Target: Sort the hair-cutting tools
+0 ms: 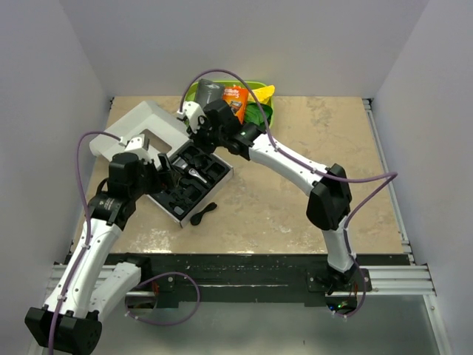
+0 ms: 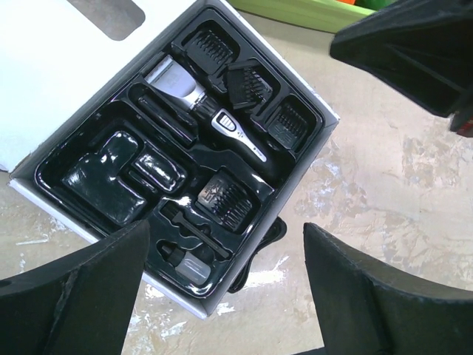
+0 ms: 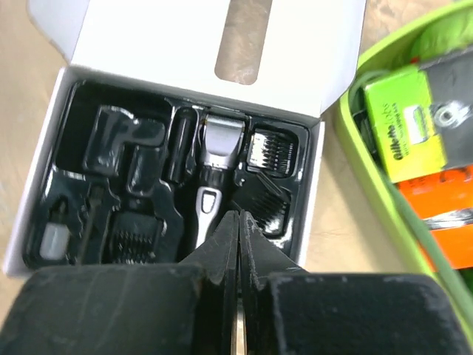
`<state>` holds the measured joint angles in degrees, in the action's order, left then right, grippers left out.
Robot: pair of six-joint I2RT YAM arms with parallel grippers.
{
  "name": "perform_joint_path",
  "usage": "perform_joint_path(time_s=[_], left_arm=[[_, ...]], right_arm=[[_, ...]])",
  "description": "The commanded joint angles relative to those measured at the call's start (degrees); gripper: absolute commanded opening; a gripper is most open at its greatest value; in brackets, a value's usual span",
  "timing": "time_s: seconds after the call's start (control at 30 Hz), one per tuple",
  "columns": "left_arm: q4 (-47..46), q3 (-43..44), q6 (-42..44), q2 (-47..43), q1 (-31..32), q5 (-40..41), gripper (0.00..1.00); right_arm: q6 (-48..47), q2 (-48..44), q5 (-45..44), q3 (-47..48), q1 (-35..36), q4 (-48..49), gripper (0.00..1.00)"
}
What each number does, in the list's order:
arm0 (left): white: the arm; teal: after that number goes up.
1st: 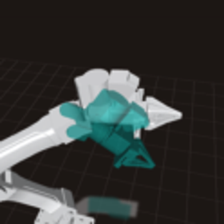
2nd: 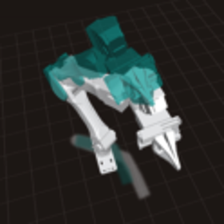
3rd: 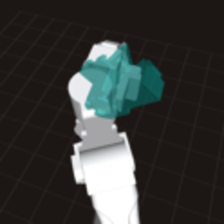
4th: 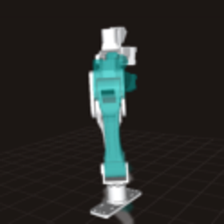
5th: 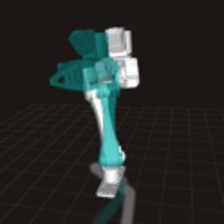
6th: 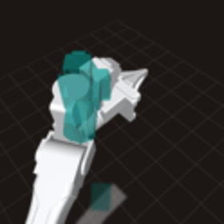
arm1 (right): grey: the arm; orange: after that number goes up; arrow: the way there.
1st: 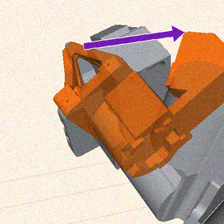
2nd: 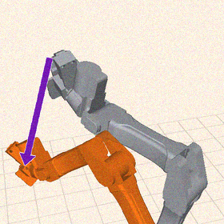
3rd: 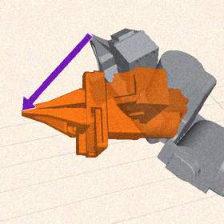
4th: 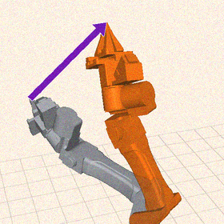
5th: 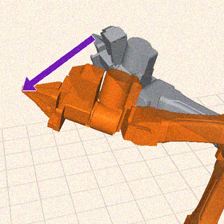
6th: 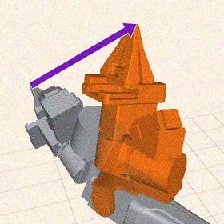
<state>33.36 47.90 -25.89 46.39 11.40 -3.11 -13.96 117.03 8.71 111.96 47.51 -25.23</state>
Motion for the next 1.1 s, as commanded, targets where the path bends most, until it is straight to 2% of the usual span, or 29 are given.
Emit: perform_joint_path(time_s=[0.0, 0.23, 0.37, 0.7, 1.07], left_arm=[[-3.31, 2.64, 0.93, 0.72, 0.2, 1.09, 0.88], [-3.22, 3.25, 1.63, 1.07, 0.2, 1.18, 0.81], [-3.39, 2.73, 1.54, 0.98, 0.2, 0.65, 0.81], [-3.75, 1.14, 1.81, 0.54, 0.29, 1.01, 0.82], [-4.1, 0.7, 1.54, 0.37, 0.2, 0.74, 0.82]], right_arm=[[16.3, 3.72, -4.05, 3.35, -0.05, 4.14, 0.0], [23.53, 10.75, -10.11, 7.03, -0.05, 9.41, 0.0], [23.62, 15.75, -12.57, 10.99, -0.04, 9.5, 0.0], [23.01, 21.13, -13.98, 16.26, -0.05, 9.59, 0.0], [22.13, 21.49, -13.63, 12.59, -0.05, 8.97, 0.0]])
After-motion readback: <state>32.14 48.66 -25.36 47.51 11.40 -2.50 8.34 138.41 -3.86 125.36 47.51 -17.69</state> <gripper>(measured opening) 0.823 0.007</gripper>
